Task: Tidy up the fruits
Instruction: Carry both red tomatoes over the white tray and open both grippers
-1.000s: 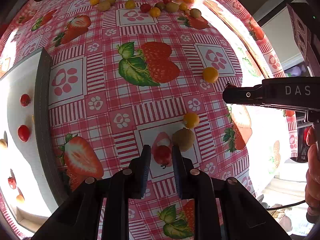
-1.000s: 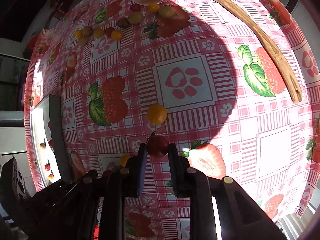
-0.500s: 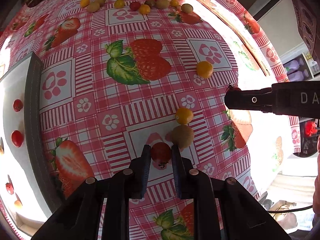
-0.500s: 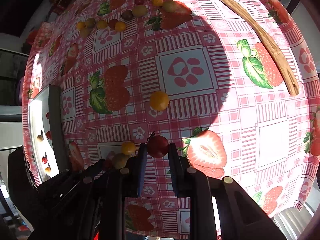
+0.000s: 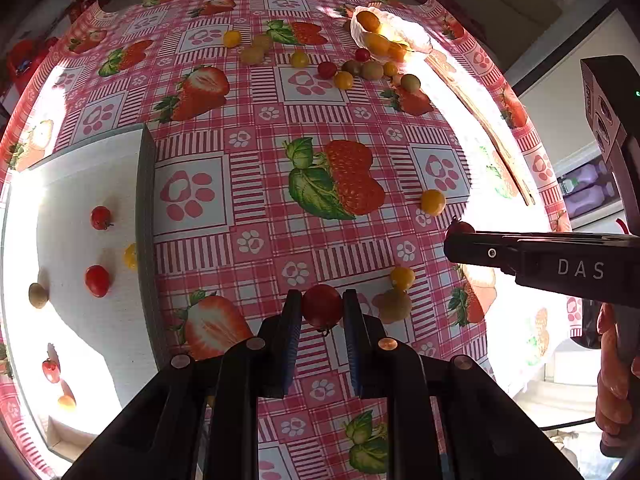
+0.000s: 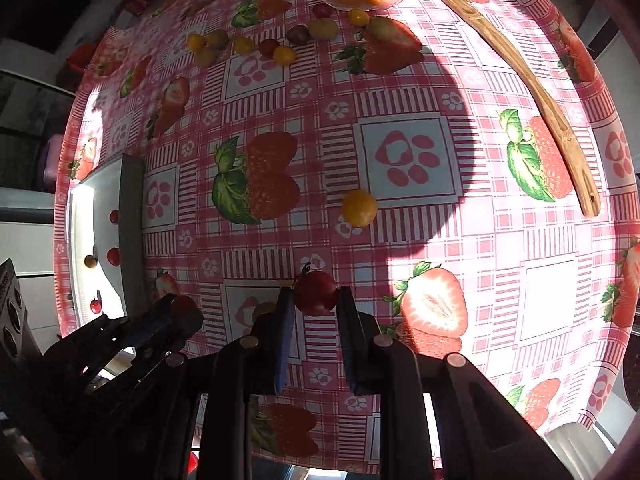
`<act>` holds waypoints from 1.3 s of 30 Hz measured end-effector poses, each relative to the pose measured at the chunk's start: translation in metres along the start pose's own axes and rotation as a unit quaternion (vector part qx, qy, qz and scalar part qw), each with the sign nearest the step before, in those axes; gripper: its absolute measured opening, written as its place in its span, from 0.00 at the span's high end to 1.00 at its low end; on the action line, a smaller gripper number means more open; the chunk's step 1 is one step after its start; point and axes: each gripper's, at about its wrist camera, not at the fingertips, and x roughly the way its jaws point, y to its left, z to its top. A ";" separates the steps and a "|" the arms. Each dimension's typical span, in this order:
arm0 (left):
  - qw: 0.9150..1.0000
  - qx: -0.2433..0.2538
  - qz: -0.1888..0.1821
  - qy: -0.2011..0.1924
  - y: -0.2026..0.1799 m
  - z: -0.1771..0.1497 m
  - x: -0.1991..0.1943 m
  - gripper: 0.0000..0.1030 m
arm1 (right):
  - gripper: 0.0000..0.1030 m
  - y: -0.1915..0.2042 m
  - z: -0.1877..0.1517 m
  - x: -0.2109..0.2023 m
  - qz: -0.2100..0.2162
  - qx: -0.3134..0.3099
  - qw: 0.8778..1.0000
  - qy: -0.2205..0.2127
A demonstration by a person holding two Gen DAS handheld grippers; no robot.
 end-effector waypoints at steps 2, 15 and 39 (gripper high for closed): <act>1.000 -0.012 0.005 -0.008 0.013 -0.001 -0.008 0.78 | 0.77 0.013 0.003 0.000 0.001 -0.014 1.000 0.001; 0.992 -0.107 0.057 -0.038 0.116 -0.022 -0.042 0.78 | 0.77 0.128 0.023 0.018 0.016 -0.124 0.992 0.017; 0.979 -0.174 0.110 -0.004 0.203 -0.034 -0.008 0.78 | 0.77 0.258 0.087 0.104 -0.004 -0.191 0.980 0.049</act>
